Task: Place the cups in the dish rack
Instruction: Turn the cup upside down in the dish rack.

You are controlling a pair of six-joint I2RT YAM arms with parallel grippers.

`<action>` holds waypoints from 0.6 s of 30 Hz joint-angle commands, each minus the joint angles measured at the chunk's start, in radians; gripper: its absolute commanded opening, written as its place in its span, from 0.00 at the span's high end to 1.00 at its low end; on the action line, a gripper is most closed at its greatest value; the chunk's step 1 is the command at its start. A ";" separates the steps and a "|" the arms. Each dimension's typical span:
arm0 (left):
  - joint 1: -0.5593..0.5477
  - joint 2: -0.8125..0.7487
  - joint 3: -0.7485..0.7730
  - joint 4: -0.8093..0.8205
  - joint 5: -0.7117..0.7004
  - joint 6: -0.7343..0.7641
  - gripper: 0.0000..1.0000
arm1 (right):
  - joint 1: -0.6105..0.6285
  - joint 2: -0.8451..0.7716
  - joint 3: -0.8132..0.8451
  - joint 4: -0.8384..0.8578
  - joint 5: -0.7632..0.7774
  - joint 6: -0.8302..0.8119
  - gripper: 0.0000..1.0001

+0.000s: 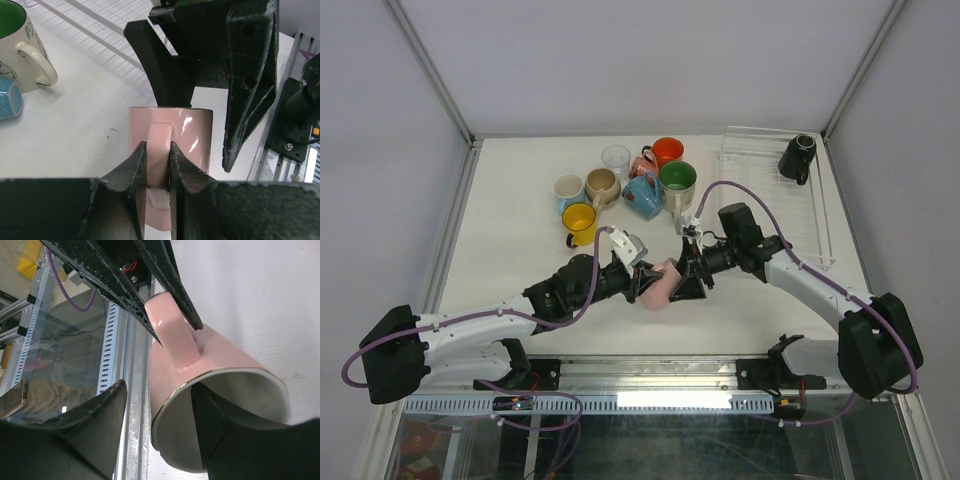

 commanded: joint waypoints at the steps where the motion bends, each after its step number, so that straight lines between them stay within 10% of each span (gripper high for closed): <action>1: -0.005 -0.024 0.041 0.190 0.035 -0.039 1.00 | 0.013 -0.001 0.042 0.000 -0.017 -0.030 0.46; 12: -0.005 -0.049 0.026 0.212 0.042 -0.114 0.97 | 0.017 -0.034 0.068 -0.052 -0.083 -0.120 1.00; 18: -0.004 -0.118 -0.008 0.214 0.027 -0.323 0.36 | 0.007 -0.107 0.062 -0.052 -0.087 -0.169 1.00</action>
